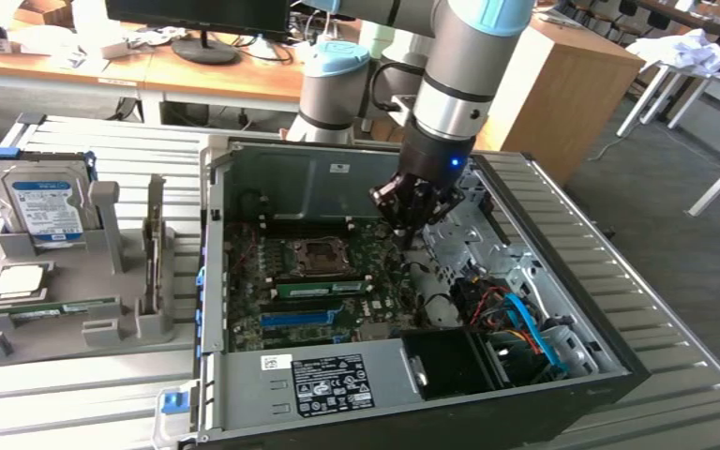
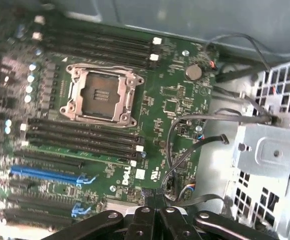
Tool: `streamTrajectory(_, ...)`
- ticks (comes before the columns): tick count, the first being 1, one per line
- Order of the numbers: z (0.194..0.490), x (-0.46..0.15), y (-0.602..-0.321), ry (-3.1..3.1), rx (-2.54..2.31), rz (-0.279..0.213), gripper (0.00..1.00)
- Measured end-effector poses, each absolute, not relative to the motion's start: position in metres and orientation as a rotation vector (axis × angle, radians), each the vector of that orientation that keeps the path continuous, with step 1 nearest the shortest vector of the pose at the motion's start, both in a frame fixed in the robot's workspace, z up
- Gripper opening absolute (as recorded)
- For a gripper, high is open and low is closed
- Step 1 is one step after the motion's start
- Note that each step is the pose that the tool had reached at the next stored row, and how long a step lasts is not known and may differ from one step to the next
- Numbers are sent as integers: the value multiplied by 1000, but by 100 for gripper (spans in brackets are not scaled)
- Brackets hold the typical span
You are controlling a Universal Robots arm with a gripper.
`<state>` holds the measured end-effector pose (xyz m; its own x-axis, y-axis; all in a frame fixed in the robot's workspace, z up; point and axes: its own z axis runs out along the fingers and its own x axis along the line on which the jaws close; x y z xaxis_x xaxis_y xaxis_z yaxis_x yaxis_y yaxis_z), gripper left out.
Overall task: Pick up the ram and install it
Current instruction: 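Press down the ram until it locks into place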
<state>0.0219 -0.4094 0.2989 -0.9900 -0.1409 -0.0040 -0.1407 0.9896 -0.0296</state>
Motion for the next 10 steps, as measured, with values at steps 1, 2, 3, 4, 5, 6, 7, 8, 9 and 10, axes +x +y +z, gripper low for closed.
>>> streamTrajectory(1,299,22,-409,3129,-193,-46,10)
streamTrajectory(2,299,22,-409,3131,-165,-46,10)
streamTrajectory(3,299,22,-409,3133,-135,-46,10)
streamTrajectory(4,299,22,-409,3134,-107,-46,10)
streamTrajectory(5,299,22,-409,3135,-79,-46,10)
streamTrajectory(6,299,22,-409,3136,-51,-46,10)
streamTrajectory(7,298,22,-409,3137,-22,-46,10)
streamTrajectory(8,298,22,-409,3137,6,-46,10)
streamTrajectory(9,298,22,-409,3137,36,-46,10)
streamTrajectory(10,298,22,-409,3137,65,-46,10)
